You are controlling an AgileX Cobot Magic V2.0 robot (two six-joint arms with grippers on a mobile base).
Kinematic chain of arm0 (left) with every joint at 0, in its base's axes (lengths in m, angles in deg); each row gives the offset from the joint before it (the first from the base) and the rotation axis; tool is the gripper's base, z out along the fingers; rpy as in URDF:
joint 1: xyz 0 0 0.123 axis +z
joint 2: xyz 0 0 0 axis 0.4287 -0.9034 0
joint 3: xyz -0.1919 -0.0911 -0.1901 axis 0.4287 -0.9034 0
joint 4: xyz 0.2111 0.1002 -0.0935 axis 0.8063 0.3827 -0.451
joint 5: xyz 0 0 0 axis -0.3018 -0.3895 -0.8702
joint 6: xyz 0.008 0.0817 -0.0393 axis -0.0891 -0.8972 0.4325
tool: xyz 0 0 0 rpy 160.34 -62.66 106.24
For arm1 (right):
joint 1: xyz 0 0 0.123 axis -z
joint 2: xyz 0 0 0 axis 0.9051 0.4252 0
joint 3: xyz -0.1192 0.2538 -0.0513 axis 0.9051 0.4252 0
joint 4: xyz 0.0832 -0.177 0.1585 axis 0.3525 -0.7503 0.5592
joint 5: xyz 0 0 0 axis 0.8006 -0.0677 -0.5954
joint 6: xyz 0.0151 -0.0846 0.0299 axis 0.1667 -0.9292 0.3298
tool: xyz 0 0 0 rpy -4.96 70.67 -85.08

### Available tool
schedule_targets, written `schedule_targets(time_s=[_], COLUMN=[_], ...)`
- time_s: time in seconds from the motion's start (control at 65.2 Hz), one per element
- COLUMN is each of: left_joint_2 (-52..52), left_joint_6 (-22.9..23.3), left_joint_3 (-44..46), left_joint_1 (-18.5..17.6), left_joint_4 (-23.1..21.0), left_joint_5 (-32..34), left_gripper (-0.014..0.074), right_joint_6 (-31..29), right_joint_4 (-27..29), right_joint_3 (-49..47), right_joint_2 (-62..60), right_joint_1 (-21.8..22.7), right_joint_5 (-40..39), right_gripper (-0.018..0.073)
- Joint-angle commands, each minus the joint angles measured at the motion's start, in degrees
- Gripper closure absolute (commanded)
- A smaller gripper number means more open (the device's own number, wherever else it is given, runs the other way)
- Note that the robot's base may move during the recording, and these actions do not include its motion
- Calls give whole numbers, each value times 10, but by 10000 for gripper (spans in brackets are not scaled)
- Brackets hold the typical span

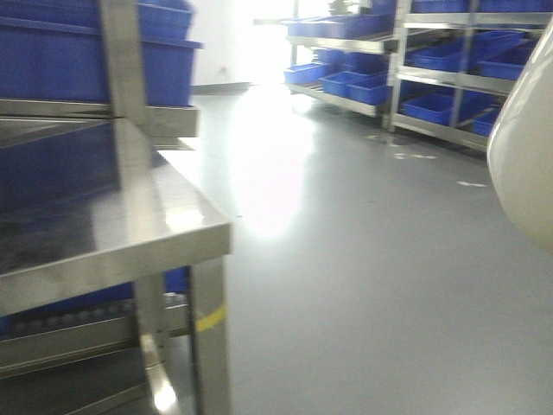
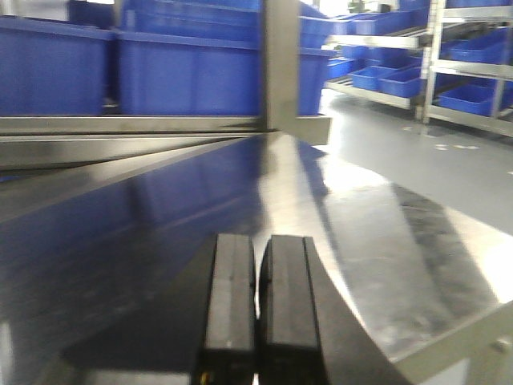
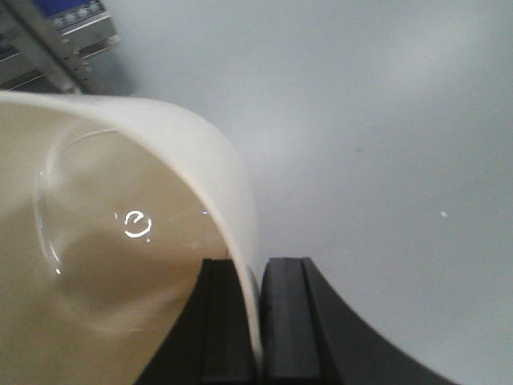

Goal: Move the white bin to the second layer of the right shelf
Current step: 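Drive the base away from the table holding the bin in the right gripper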

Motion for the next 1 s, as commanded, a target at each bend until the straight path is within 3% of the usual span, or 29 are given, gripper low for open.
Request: schedule_targets(time_s=[0.0, 0.982], left_joint_2=[8, 8], left_joint_6=[1, 1], left_joint_3=[-21, -21], left_joint_1=[0, 0], left_joint_4=[-3, -3], left_joint_5=[48, 48], left_gripper=[512, 512], right_joint_6=[-3, -3], right_joint_4=[6, 6], right_joint_3=[-16, -16], right_joint_2=[-6, -6], right_joint_1=[3, 3], right_joint_5=[-40, -40], right_gripper=[506, 506])
